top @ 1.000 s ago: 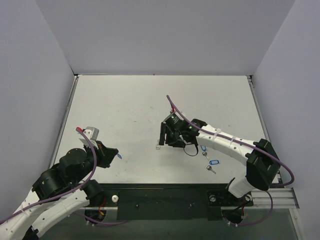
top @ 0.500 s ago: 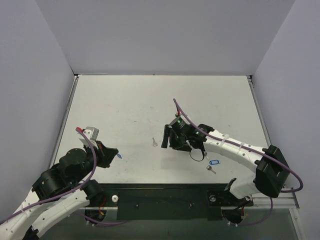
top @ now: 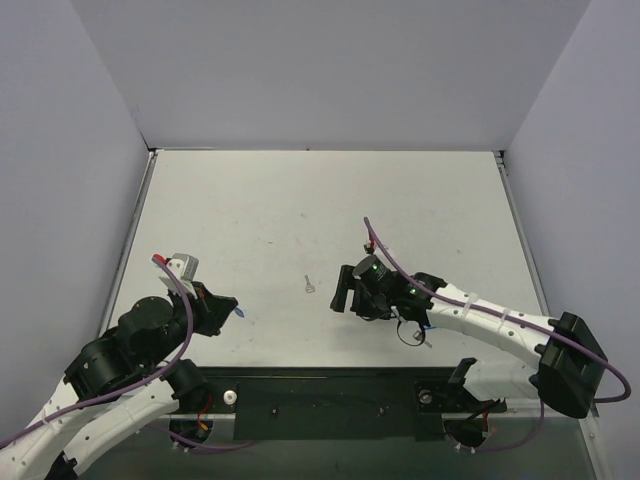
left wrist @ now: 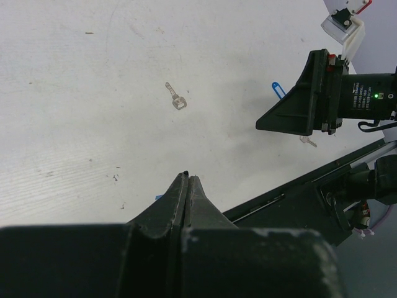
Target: Remove the keys from the keyring
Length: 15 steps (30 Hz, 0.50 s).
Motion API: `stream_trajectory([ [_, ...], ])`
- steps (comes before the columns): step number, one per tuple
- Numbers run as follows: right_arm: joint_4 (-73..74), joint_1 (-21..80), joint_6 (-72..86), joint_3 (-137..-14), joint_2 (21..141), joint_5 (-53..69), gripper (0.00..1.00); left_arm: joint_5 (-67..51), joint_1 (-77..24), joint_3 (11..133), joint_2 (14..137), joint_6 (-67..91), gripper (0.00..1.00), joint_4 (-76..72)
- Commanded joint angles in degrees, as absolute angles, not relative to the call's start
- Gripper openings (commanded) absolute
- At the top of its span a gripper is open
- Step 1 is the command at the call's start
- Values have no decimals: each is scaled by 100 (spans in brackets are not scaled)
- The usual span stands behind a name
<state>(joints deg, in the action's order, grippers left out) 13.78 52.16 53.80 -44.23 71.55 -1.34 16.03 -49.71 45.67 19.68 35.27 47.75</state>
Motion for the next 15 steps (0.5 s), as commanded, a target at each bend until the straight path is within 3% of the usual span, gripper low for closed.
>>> stream_trajectory([
  [1, 1222, 5300, 5519, -4263, 6760, -404, 78, 1538, -4948, 4570, 2021, 3410, 0, 4465],
  [15, 1459, 5414, 5713, -4008, 6003, -633, 79, 1275, -4931, 4228, 2759, 3787, 0, 3842],
])
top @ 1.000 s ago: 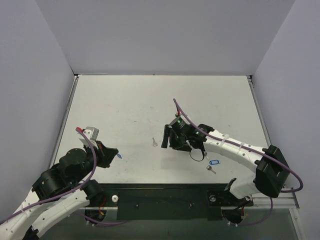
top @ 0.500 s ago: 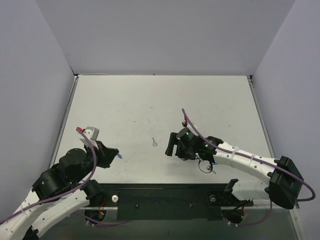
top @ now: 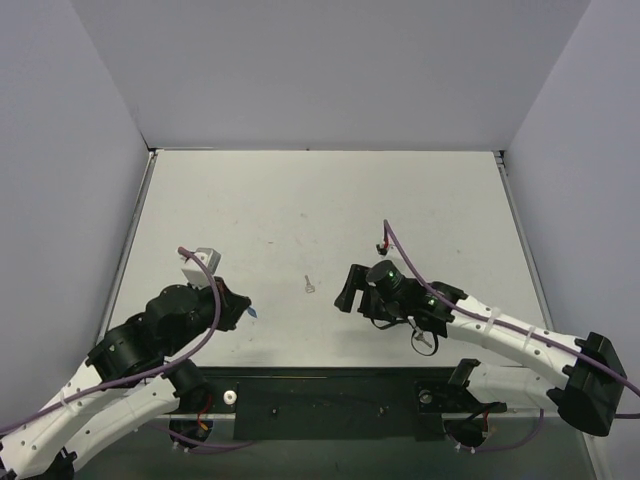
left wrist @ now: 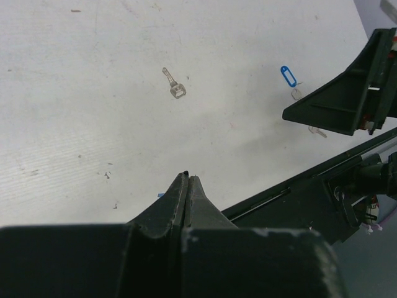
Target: Remove the keys from the keyring
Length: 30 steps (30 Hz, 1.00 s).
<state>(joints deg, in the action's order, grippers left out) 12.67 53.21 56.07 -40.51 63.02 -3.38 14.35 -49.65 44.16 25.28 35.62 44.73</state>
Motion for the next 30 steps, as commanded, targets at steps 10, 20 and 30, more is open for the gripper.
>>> stream_trajectory([
  [10, 1775, 5572, 5906, -3815, 5221, -931, 79, 1300, -4939, 3990, 3620, 4078, 0, 3015],
  [20, 1916, 5713, 6021, -3858, 4852, -1081, 79, 1608, -4887, 4087, 4245, 4025, 0, 2637],
  [30, 2056, 5810, 6038, -3955, 4764, -1169, 79, 1451, -4554, 4254, 4825, 3894, 0, 2303],
])
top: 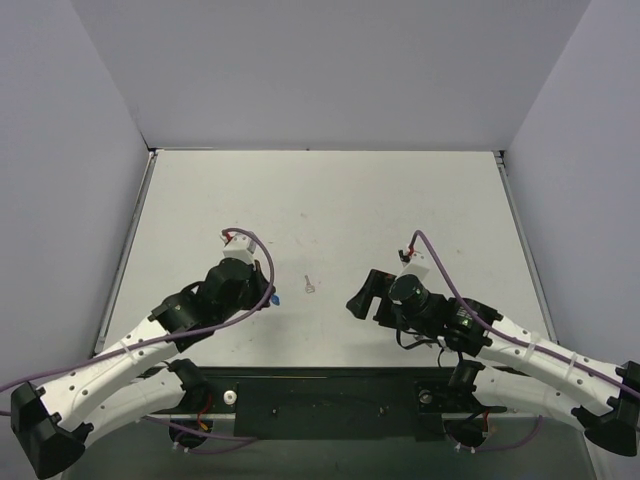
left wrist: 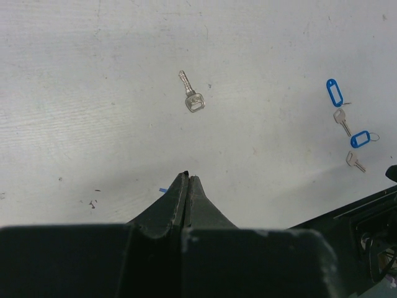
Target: Remove the keys from the keyring
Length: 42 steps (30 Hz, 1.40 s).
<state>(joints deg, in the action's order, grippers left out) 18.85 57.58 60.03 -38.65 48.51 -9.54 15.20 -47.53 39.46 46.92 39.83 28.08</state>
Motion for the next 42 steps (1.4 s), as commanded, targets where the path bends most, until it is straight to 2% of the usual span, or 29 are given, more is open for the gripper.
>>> stream_trajectory([
  [1, 2057, 5827, 6047, -3946, 4746, -1178, 79, 1389, -4492, 4263, 4860, 3876, 0, 2277],
  [11, 2109, 5853, 6038, -4017, 4729, -1204, 78, 616, -3736, 4315, 5256, 3902, 0, 1767],
  [23, 2426, 5845, 5994, -4342, 4509, -1371, 78, -218, -3691, 4588, 6116, 3973, 0, 1047],
  [30, 2540, 5845, 5968, -4474, 4430, -1397, 78, -780, -3691, 5192, 6881, 3886, 0, 826],
  [31, 2557, 5845, 5968, -4491, 4421, -1424, 78, -904, -3691, 5307, 7108, 3815, 19, 870],
  [32, 2592, 5845, 5968, -4509, 4412, -1424, 78, -1001, -3700, 5604, 7223, 3710, 30, 1088],
  [33, 2610, 5845, 5968, -4526, 4403, -1424, 78, -1054, -3700, 5747, 7433, 3613, 57, 1177],
  [35, 2654, 5853, 5968, -4544, 4377, -1450, 78, -1125, -3709, 6116, 7636, 3473, 73, 1493],
  [42, 2681, 5845, 6020, -4526, 4280, -1477, 78, -1090, -3674, 6767, 7603, 3120, 79, 2232],
])
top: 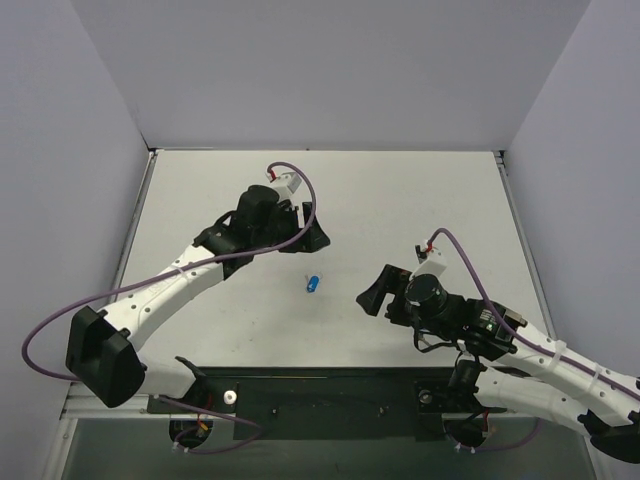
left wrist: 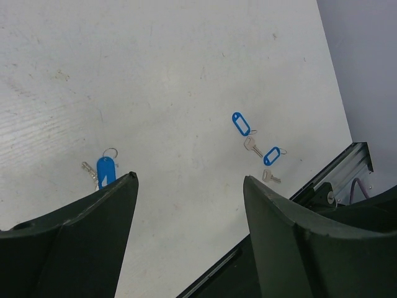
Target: Remove the keys from the keyring
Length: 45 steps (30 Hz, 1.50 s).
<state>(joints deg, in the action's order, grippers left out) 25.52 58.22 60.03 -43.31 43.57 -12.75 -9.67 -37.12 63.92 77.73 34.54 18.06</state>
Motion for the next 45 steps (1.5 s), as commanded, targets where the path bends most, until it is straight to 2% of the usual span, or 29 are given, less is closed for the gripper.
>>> stream_trajectory([
  [1, 2681, 5845, 6012, -4526, 4280, -1485, 78, -1090, -3683, 6750, 7507, 3111, 79, 2259],
  [12, 2646, 5897, 6012, -4526, 4342, -1494, 78, -598, -3569, 6100, 5891, 2909, 79, 3058],
  [25, 2540, 5985, 5581, -4868, 4017, -1749, 77, 622, -3507, 5397, 3912, 2602, 79, 4069],
  [35, 2680, 5985, 5396, -4851, 3437, -3145, 80, 1125, -3507, 4615, 2585, 2444, 79, 3876],
  [45, 3092, 5985, 5571, -4570, 2796, -3725, 80, 1380, -3516, 4368, 2259, 2329, 80, 3850],
])
